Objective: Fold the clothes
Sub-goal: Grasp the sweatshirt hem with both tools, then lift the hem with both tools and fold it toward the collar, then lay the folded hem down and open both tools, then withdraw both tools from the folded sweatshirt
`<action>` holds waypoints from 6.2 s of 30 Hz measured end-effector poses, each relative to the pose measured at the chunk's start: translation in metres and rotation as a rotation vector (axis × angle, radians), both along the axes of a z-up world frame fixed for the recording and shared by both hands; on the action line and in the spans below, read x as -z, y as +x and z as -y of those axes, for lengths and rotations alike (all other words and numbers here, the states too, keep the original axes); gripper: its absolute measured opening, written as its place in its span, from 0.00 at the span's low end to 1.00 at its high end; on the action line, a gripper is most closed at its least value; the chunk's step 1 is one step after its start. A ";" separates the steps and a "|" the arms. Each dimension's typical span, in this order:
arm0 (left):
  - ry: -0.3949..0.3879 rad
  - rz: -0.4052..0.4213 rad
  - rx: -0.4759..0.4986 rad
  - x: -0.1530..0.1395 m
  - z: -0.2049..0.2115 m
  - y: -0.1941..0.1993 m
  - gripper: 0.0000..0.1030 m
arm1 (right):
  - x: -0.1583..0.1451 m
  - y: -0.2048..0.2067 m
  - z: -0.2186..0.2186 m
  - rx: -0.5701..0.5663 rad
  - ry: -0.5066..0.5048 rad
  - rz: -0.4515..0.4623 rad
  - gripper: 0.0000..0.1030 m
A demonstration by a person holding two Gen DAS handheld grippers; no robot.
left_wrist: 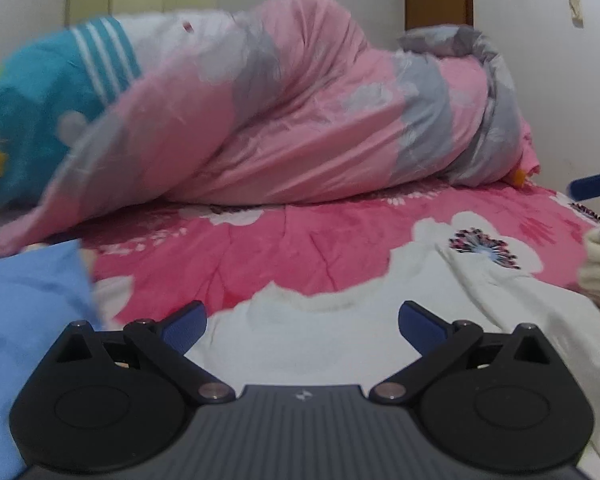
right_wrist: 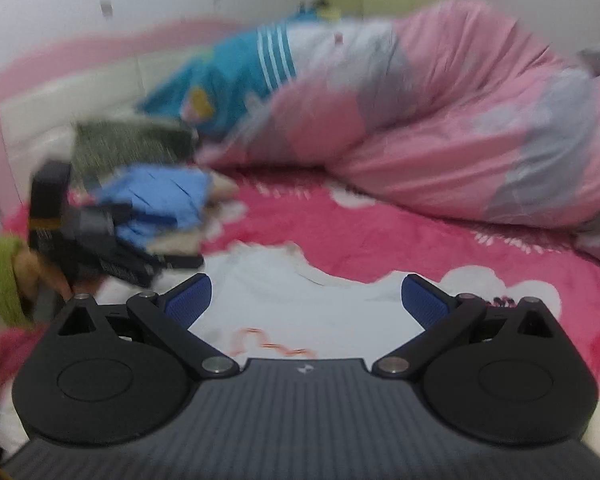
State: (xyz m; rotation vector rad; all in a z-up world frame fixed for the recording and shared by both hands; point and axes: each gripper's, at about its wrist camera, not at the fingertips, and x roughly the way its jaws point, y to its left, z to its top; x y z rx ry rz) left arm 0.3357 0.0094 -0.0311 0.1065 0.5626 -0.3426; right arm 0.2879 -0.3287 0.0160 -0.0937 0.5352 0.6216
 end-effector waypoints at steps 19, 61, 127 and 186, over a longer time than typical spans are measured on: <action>-0.043 -0.267 0.035 0.091 -0.002 0.145 0.74 | 0.117 0.207 -0.010 0.049 -0.146 -0.229 0.99; -0.267 0.021 0.134 -0.021 -0.023 -0.250 0.12 | 0.004 -0.163 -0.005 0.027 -0.019 -0.096 0.08; -0.509 -0.331 -0.107 0.094 -0.073 -0.405 0.04 | 0.140 -0.348 0.071 0.474 0.286 -0.367 0.03; -0.588 -0.203 -0.387 0.065 -0.161 -0.412 0.53 | 0.095 -0.313 -0.138 -0.057 0.068 0.005 0.27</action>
